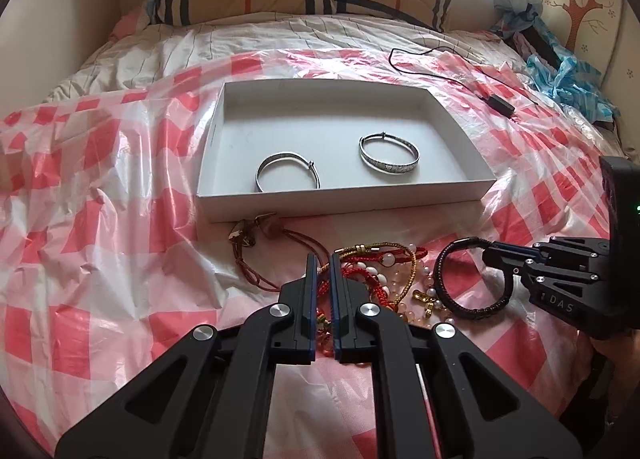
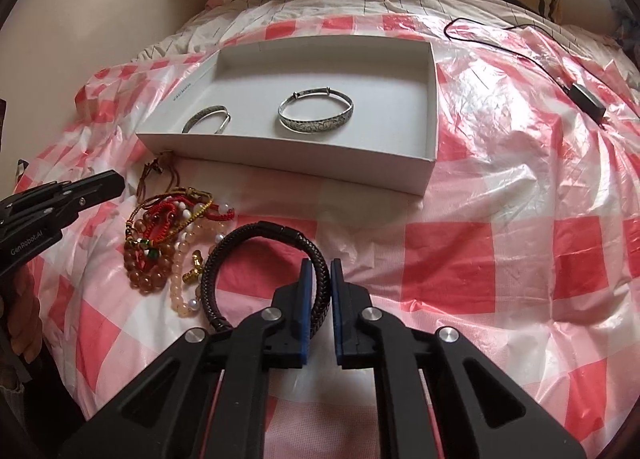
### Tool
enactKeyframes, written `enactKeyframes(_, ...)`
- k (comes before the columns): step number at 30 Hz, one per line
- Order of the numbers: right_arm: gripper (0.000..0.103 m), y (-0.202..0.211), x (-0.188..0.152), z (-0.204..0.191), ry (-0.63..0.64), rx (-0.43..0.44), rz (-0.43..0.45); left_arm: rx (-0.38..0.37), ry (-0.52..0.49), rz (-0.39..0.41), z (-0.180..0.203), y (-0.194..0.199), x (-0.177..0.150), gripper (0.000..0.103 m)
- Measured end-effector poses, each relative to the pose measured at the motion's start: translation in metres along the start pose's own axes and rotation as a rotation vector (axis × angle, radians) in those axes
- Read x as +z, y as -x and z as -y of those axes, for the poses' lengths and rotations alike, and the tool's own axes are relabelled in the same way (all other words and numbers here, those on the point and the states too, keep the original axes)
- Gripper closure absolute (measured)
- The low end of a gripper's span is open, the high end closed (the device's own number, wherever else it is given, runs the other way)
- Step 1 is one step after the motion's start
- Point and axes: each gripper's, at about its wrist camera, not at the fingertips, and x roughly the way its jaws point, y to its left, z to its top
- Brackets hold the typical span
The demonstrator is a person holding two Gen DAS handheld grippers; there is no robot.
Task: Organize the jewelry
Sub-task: 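Grasp the gold cord bracelet with the left tool while the right tool grasps the black braided bracelet, then lift both held bracelets off the pile toward the white box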
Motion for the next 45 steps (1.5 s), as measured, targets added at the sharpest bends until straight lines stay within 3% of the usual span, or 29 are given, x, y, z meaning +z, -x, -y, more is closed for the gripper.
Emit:
enactKeyframes(4,0.093,0.003,0.001,-0.001,0.003,0.003,0.014,0.03,0.009,-0.039,-0.006,-0.011,-0.003,0.094)
enactKeyframes(6,0.093,0.003,0.002,-0.001,0.003,0.002,0.013,0.035,0.019,-0.057,-0.009,-0.018,-0.005,0.078)
enactKeyframes(7,0.093,0.003,0.002,-0.002,0.006,0.001,0.01,0.042,0.022,-0.059,-0.009,-0.02,-0.005,0.064)
enactKeyframes(8,0.093,0.0,0.003,-0.002,0.009,0.001,0.001,0.05,0.022,-0.059,-0.009,-0.023,-0.006,0.059)
enactKeyframes(10,0.092,-0.008,0.003,-0.003,0.017,-0.012,-0.031,0.054,0.011,-0.071,-0.006,-0.029,-0.006,0.059)
enactKeyframes(12,0.083,-0.014,0.003,-0.003,0.022,-0.015,-0.051,0.056,0.003,-0.09,-0.004,-0.036,-0.007,0.059)
enactKeyframes(13,0.078,-0.015,0.003,-0.004,0.028,-0.026,-0.051,0.058,0.0,-0.096,-0.003,-0.039,-0.008,0.065)
enactKeyframes(14,0.077,-0.017,0.003,-0.005,0.035,-0.029,-0.054,0.058,-0.005,-0.104,-0.002,-0.041,-0.008,0.082)
enactKeyframes(17,0.08,-0.019,0.002,-0.006,0.046,-0.025,-0.059,0.056,-0.029,-0.096,0.003,-0.037,-0.008,0.097)
enactKeyframes(19,0.094,-0.017,0.002,-0.003,0.027,-0.001,-0.054,0.043,-0.036,-0.074,0.005,-0.029,-0.006,0.098)
enactKeyframes(25,0.094,0.008,0.005,0.005,-0.052,0.072,0.038,-0.028,-0.01,0.049,0.004,0.007,0.004,0.099)
enactKeyframes(32,0.094,0.038,0.023,-0.007,-0.105,0.09,0.195,-0.091,0.049,0.149,-0.005,0.032,0.022,0.099)
enactKeyframes(33,0.094,0.039,0.026,-0.01,-0.101,0.084,0.207,-0.088,0.044,0.146,-0.006,0.032,0.023,0.099)
enactKeyframes(35,0.094,0.038,0.029,-0.012,-0.091,0.073,0.219,0.014,-0.02,0.104,-0.004,0.025,0.024,0.098)
enactKeyframes(37,0.094,0.036,0.031,-0.008,-0.096,0.069,0.214,0.068,-0.045,0.044,-0.009,0.012,0.018,0.098)
enactKeyframes(41,0.094,0.039,0.031,0.001,-0.123,0.079,0.223,0.116,-0.041,-0.052,-0.028,0.0,0.006,0.098)
enactKeyframes(45,0.094,0.04,0.03,-0.002,-0.111,0.085,0.228,0.13,-0.01,-0.055,-0.047,0.005,-0.001,0.098)
